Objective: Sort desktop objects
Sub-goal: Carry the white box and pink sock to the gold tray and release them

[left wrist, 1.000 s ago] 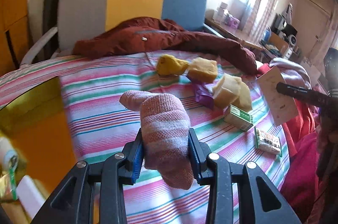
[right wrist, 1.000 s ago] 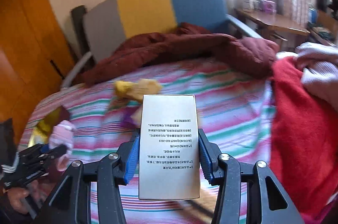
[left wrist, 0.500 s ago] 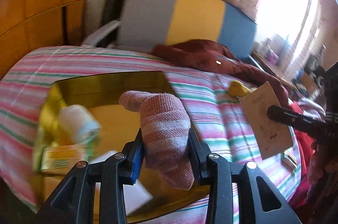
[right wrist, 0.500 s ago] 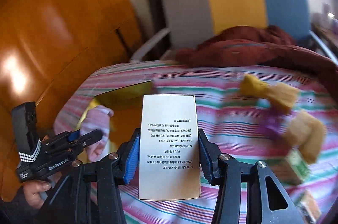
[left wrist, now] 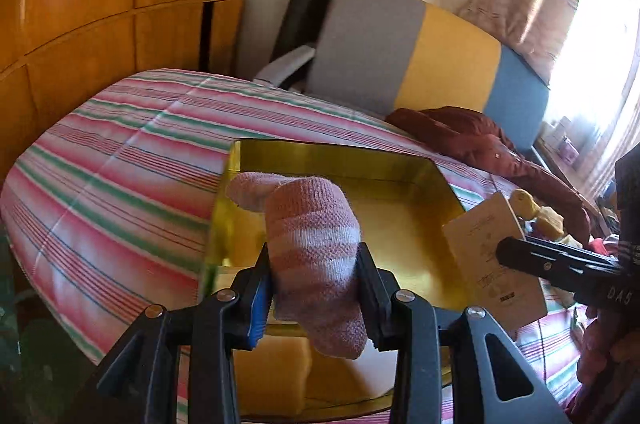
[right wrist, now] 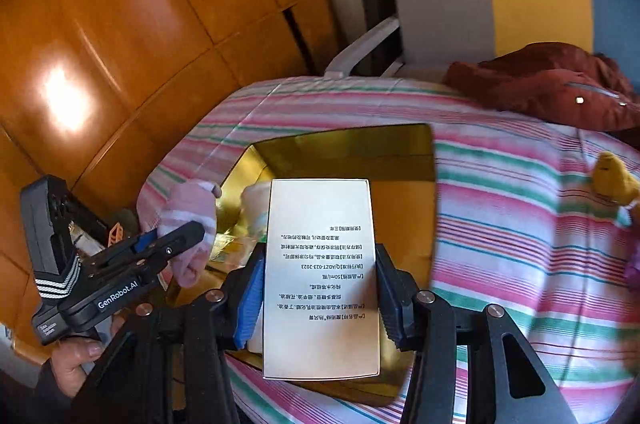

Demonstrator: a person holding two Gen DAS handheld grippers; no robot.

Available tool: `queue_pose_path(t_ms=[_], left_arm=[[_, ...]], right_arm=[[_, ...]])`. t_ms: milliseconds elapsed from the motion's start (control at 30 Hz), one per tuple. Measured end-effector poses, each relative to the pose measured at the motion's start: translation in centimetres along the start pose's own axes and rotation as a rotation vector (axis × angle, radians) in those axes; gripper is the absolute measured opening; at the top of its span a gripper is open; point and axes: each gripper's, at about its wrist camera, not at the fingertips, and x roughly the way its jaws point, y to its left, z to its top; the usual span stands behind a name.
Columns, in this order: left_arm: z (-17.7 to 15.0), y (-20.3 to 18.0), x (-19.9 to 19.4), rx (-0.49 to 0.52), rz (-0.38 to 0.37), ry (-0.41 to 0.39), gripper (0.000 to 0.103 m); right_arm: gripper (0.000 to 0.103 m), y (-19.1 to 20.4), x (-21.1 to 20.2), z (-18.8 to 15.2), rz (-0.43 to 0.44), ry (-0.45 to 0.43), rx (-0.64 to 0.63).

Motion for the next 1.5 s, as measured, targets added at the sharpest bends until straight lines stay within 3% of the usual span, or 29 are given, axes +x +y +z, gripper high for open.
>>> queue_pose_path(t_ms=[500, 900, 1133, 1400, 1500], left_arm=[[0.8, 2.3, 0.5, -0.005, 0.074, -0.031, 0.037], [3.7, 1.6, 3.1, 0.055, 0.110, -0.022, 0.038], [5.6, 1.8, 5.8, 0.051, 0.095, 0.002, 0.038], [7.2, 3.2, 9.0, 0.009, 0.027, 0.067, 0.039], [7.3, 3.3, 9.8, 0.015, 0.021, 0.078, 0.047]], right_arm=[[0.051, 3.5, 5.3, 1.4, 0.000, 0.051, -0.001], [0.050, 2.3, 8.0, 3.0, -0.046, 0.075, 0.059], [0.050, 1.8, 9.6, 4.4, -0.074, 0.082, 0.080], [0.050, 1.3, 11.5, 5.9, -0.107, 0.095, 0.116], [0.051, 1.4, 12.1, 6.3, -0.123, 0.095, 0.122]])
